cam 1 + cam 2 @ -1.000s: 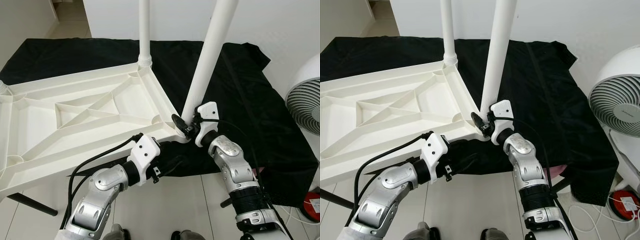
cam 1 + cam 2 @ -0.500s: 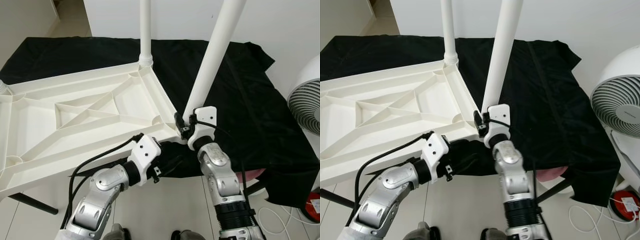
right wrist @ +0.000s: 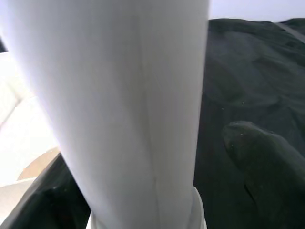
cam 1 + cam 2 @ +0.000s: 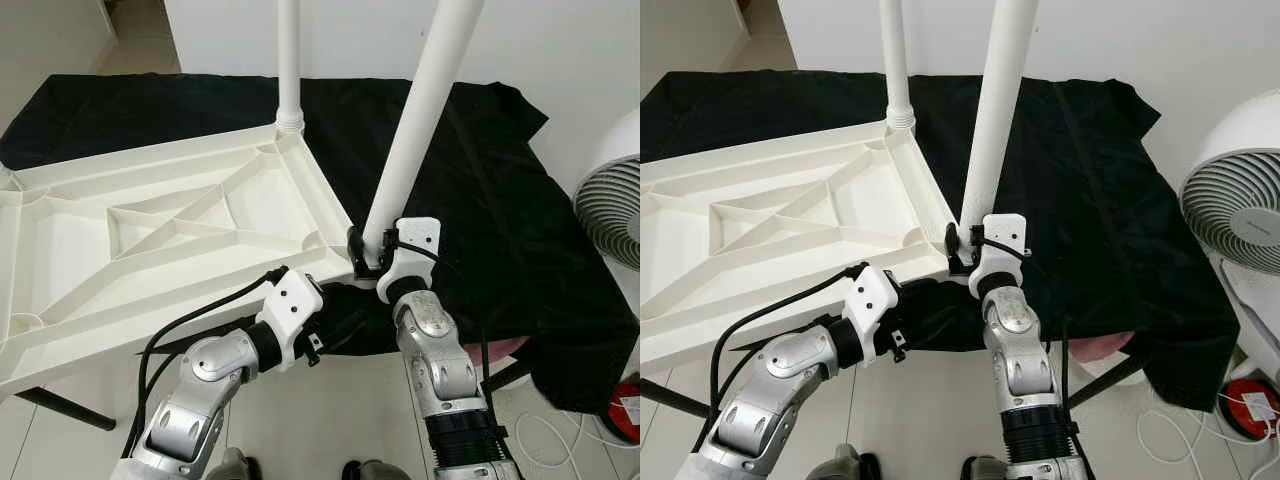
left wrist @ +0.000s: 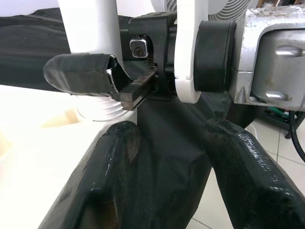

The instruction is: Building children table

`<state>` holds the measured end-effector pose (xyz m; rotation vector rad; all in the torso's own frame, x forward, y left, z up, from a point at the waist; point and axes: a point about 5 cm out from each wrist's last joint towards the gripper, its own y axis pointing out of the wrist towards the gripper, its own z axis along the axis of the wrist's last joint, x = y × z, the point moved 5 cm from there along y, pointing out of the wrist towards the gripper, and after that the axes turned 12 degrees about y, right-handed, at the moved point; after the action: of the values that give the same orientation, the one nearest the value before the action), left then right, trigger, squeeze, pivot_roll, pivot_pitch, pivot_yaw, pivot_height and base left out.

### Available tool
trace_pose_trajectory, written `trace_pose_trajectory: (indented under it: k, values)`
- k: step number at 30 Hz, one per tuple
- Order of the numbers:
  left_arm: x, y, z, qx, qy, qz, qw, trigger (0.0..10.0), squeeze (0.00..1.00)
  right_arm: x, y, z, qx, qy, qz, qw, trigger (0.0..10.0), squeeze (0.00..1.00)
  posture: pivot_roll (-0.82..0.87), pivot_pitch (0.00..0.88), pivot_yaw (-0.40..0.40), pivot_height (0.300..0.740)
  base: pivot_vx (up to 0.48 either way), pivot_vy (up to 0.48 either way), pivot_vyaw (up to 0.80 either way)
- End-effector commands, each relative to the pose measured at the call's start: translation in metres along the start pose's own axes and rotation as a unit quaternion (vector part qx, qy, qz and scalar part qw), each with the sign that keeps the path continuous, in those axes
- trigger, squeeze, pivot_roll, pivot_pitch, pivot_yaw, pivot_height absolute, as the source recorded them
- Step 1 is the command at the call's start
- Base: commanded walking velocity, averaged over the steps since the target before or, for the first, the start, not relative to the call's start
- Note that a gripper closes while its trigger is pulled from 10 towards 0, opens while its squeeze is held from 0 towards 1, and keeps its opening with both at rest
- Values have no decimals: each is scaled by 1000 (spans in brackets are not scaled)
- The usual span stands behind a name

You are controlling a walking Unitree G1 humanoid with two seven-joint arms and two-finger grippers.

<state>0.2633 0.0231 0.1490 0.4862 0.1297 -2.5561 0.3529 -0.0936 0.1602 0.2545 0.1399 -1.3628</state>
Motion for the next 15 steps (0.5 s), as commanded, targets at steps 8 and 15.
trace_pose_trajectory:
  k: [8, 15]
  values:
    - [-7, 0, -2, -11, 4, 37, 999, 10000, 0, 1, 4, 1, -21, -15, 55, 998, 10000, 0, -52, 96, -5, 740, 0, 0, 0]
    - [-9, -2, -2, -13, 6, 39, 999, 10000, 0, -7, 8, 3, -36, -30, 160, 986, 10000, 0, -56, 101, 1, 740, 0, 0, 0]
